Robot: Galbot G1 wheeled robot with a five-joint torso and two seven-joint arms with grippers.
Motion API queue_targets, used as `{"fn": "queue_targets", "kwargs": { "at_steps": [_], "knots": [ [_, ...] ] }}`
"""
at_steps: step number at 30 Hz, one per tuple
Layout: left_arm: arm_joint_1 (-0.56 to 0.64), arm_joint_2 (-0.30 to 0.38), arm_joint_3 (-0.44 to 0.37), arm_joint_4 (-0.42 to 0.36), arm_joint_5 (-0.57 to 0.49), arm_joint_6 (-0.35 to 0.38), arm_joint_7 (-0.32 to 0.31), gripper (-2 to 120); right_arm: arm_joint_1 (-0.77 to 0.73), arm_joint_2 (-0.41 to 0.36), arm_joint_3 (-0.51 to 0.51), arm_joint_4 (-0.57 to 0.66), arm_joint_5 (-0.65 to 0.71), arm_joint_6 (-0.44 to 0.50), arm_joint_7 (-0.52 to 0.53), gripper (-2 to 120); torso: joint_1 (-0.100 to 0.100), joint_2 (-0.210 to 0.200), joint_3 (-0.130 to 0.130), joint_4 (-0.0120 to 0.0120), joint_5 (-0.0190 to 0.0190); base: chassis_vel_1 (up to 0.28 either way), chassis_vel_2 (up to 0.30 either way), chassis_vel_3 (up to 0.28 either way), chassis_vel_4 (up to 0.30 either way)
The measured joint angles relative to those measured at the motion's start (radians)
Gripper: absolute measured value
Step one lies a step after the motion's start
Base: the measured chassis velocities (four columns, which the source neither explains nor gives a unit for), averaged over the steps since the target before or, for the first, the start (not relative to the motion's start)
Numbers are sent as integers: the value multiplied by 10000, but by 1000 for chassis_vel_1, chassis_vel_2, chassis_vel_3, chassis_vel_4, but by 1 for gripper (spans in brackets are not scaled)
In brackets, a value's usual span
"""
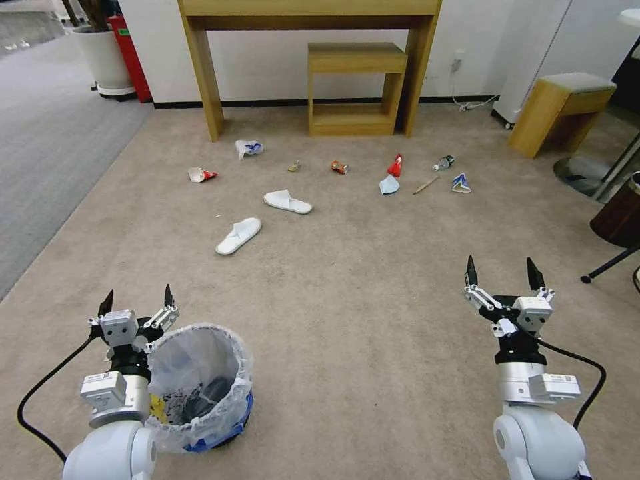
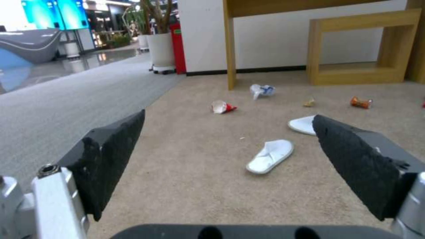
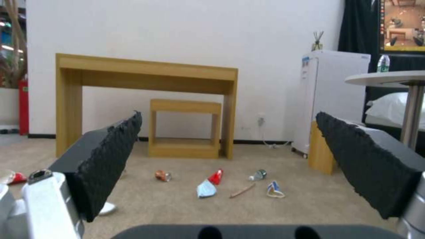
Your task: Pick up the trash bin and place the garbage on the floor into it.
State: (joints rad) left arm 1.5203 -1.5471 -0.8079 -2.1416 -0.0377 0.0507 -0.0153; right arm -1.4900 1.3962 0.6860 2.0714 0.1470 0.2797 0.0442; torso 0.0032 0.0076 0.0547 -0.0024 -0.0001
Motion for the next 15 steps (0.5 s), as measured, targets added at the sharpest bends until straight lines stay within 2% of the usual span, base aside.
{"fn": "queue_targets", "kwargs": {
  "at_steps": [15],
  "knots": [
    [1, -12, 26, 74, 13, -62, 17, 100, 7, -25, 133, -45, 57, -70, -117, 97, 0, 0, 0, 0, 1, 8, 10, -11, -10]
  ]
}}
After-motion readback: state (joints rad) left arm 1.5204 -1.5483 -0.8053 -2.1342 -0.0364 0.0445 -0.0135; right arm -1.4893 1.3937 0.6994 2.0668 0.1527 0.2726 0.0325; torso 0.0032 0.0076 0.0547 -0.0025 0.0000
